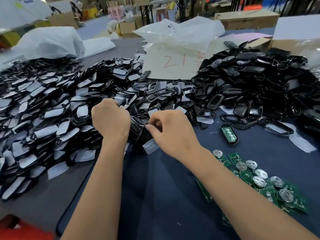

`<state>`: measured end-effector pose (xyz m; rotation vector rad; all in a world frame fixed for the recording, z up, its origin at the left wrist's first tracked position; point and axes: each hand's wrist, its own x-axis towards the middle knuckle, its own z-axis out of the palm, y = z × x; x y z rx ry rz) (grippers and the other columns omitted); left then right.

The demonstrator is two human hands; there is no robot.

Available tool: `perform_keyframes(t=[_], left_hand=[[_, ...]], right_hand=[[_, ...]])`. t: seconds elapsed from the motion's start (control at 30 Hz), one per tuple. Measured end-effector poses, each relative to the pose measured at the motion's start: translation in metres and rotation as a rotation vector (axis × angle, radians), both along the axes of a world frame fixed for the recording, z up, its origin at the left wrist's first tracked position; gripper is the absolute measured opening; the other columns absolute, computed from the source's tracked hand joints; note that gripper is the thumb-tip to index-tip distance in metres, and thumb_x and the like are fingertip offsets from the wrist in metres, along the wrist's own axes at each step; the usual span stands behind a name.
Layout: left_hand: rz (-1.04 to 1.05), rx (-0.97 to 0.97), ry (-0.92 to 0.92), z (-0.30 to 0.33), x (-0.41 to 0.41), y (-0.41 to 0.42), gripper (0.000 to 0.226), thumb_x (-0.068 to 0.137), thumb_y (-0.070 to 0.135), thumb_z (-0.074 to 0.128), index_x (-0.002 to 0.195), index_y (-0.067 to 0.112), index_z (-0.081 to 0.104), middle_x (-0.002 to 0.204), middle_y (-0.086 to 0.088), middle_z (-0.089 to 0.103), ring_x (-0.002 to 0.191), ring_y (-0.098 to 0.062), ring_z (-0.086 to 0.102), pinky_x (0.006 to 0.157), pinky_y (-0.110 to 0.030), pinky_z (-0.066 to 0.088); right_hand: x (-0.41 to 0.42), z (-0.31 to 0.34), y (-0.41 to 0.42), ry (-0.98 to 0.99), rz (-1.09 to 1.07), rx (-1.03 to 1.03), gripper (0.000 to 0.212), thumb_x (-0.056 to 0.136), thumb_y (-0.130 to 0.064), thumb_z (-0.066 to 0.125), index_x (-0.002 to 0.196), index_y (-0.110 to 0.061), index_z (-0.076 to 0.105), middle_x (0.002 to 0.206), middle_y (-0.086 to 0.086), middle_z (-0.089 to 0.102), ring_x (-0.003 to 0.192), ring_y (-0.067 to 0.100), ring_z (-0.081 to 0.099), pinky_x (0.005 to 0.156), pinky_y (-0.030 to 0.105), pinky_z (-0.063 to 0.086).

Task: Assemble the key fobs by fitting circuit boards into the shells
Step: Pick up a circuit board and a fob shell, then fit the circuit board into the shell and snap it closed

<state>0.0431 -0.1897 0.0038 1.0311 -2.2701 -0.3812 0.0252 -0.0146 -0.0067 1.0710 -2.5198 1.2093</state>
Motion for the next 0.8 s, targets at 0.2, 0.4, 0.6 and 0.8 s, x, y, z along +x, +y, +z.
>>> perform_keyframes(t=[0.2, 0.4, 0.6, 0.8], left_hand=[[-0.433, 0.672, 0.471, 0.016, -0.020, 0.072, 0.009, 0.088, 0.014, 0.078, 0.083, 0.020, 0.079, 0.069, 0.012, 0.071, 0.066, -0.006, 0.064, 0.068, -0.023, 0.053], [-0.738, 1.484, 0.356, -0.001, -0.053, 0.165, 0.009, 0.091, 0.008, 0.076, 0.099, 0.013, 0.076, 0.071, 0.004, 0.070, 0.061, -0.008, 0.057, 0.052, -0.019, 0.046], [-0.940, 1.438, 0.195, -0.019, -0.058, 0.194, 0.012, 0.094, 0.007, 0.072, 0.103, 0.012, 0.078, 0.085, -0.001, 0.072, 0.068, -0.010, 0.059, 0.059, -0.018, 0.046], [-1.041, 1.187, 0.200, -0.023, -0.055, 0.187, 0.017, 0.094, 0.010, 0.073, 0.108, 0.015, 0.081, 0.094, -0.006, 0.078, 0.075, -0.008, 0.063, 0.067, -0.022, 0.048]], right_hand=[[-0.025, 0.010, 0.043, -0.172, -0.205, -0.391, 0.010, 0.094, -0.031, 0.073, 0.087, -0.025, 0.076, 0.075, -0.011, 0.073, 0.071, 0.006, 0.067, 0.068, 0.023, 0.052], [-0.056, -0.007, 0.124, -0.553, -0.358, -0.747, 0.019, 0.107, -0.028, 0.058, 0.097, -0.025, 0.075, 0.087, -0.002, 0.070, 0.070, 0.009, 0.057, 0.059, 0.031, 0.045], [-0.061, -0.027, 0.173, -0.631, -0.245, -0.940, 0.012, 0.093, -0.014, 0.076, 0.098, -0.022, 0.082, 0.098, 0.004, 0.079, 0.089, 0.017, 0.069, 0.077, 0.033, 0.058], [-0.060, -0.030, 0.175, -0.587, -0.165, -0.952, 0.017, 0.091, -0.010, 0.076, 0.097, -0.023, 0.084, 0.102, 0.006, 0.080, 0.095, 0.018, 0.074, 0.085, 0.028, 0.059]])
